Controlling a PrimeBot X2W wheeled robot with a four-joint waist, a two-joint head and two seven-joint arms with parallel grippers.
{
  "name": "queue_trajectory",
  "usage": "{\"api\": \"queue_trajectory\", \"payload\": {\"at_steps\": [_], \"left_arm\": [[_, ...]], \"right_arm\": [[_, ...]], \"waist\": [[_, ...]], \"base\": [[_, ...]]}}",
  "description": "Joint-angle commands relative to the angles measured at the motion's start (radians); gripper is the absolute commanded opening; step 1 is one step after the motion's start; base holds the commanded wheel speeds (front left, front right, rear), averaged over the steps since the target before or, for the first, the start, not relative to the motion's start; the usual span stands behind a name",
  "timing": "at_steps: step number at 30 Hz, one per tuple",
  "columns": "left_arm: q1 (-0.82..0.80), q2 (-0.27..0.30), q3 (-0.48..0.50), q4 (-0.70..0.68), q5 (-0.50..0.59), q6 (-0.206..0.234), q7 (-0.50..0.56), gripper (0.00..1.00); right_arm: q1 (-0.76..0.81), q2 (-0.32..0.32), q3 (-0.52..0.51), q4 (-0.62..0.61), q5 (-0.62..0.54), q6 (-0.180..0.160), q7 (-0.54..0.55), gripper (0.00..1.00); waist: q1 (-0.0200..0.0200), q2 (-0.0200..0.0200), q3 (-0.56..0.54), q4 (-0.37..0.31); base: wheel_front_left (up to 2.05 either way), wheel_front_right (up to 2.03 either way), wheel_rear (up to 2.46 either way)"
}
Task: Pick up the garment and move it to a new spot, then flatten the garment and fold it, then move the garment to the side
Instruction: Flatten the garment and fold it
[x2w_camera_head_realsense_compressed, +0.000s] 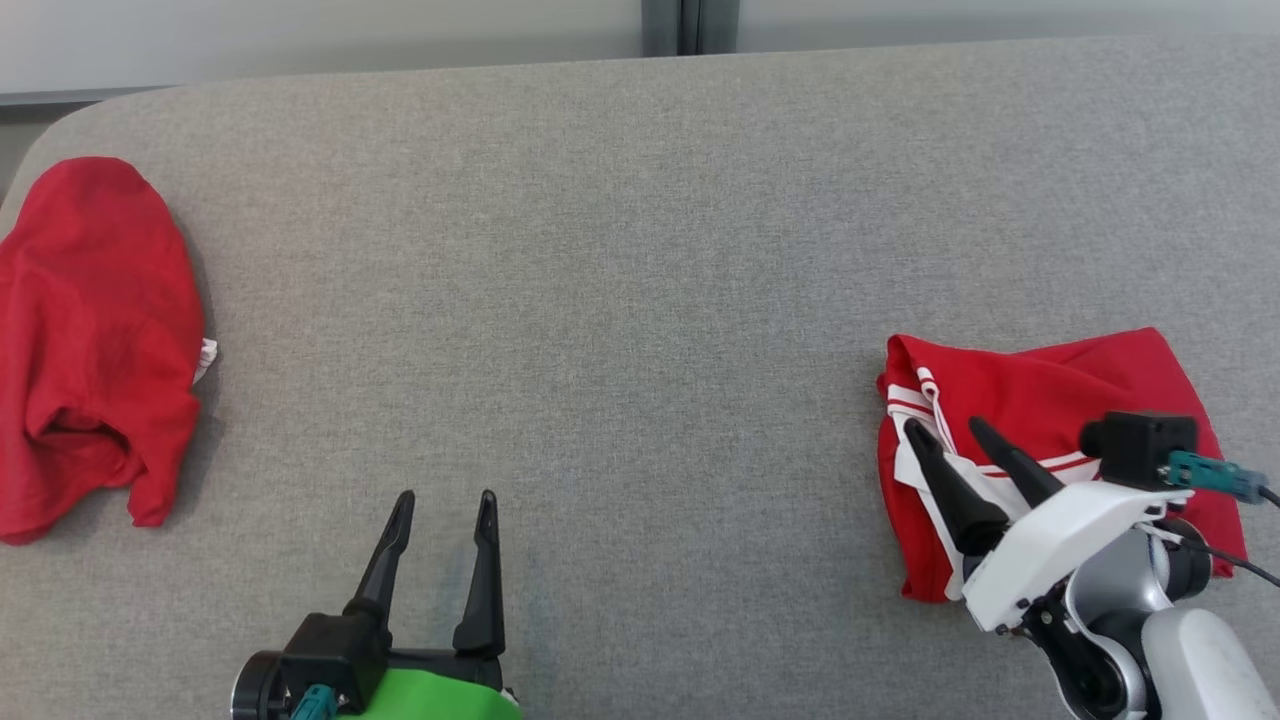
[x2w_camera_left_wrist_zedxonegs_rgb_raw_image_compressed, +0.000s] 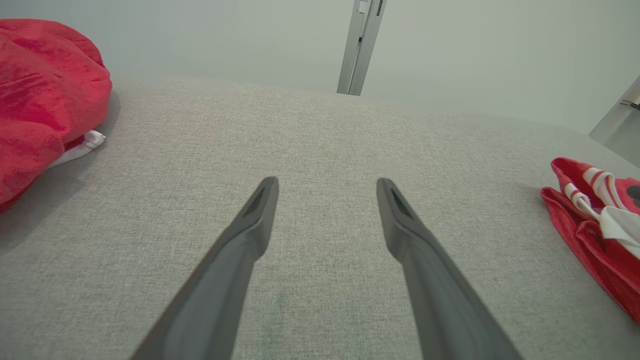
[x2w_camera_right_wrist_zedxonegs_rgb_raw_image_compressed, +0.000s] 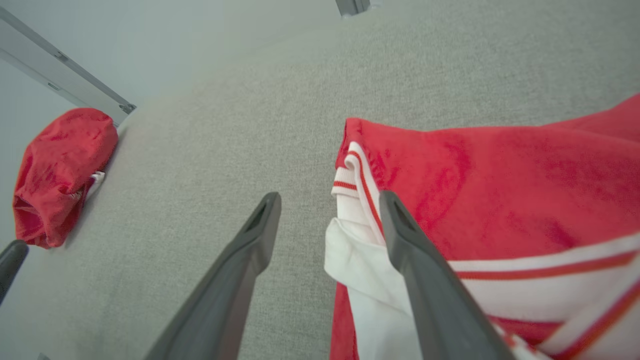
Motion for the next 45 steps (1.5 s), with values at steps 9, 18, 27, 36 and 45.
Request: {"api": "queue_trajectory", "payload": {"at_steps": [9,18,27,36,45], "left_arm": [[0.040,0.002,0.044,-0.014,-0.006,0.012,-0.003,1.00],[0.047,0.002,0.060,-0.014,0.030,0.004,-0.003,1.00],[0.039,0.002,0.063,-0.019,0.028,0.007,-0.003,1.00],[0.013,0.002,0.065,-0.007,0.034,-0.004,-0.003,1.00],[0.008,0.002,0.061,-0.006,0.027,-0.002,-0.003,1.00]], "right_arm": [[0.145,-0.028,-0.143,-0.231,0.005,0.000,-0.164,1.00],[0.187,-0.103,-0.234,-0.008,-0.182,0.000,-0.415,0.73],[0.104,-0.103,-0.028,0.311,-0.237,-0.001,-0.491,0.00],[-0.067,-0.039,0.148,0.533,-0.238,0.000,-0.462,0.00],[-0.153,-0.001,0.241,0.623,-0.218,-0.001,-0.488,0.00]], "waist": [[0.0000,0.0000,-0.074,-0.048],[0.0000,0.0000,-0.103,-0.055],[0.0000,0.0000,-0.078,-0.020],[0.0000,0.0000,-0.064,-0.007],[0.0000,0.0000,-0.078,0.004]], "base": [[0.00,0.00,0.00],[0.00,0.00,0.00],[0.00,0.00,0.00],[0.00,0.00,0.00],[0.00,0.00,0.00]]}}
